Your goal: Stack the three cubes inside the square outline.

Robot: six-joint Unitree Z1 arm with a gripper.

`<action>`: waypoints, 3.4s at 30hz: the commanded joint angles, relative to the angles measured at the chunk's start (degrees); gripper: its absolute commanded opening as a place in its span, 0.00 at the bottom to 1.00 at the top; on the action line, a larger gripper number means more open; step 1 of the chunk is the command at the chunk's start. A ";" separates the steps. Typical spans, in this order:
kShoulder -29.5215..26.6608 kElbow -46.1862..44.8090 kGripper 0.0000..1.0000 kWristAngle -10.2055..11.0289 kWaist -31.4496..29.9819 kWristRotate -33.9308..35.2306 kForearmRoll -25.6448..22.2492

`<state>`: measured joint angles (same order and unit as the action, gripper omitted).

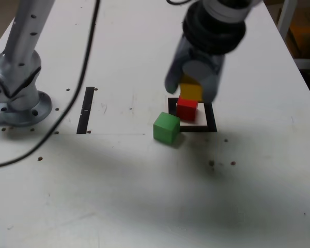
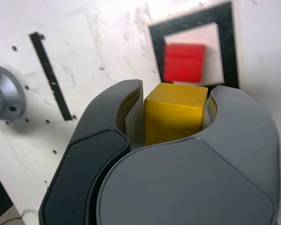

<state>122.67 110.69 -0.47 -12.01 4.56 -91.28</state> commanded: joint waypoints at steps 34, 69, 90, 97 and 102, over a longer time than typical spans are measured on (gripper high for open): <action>-1.04 -11.02 0.29 -0.25 4.27 -0.61 10.26; -2.93 -11.86 1.00 -1.34 3.31 0.00 9.87; -10.53 -14.71 0.97 -2.63 -4.51 -10.26 5.19; -7.92 -19.11 0.95 -4.74 -5.32 -8.94 9.88; -6.67 -19.29 0.95 -5.62 -5.91 -7.39 11.07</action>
<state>116.24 91.05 -6.07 -17.85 -2.91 -80.11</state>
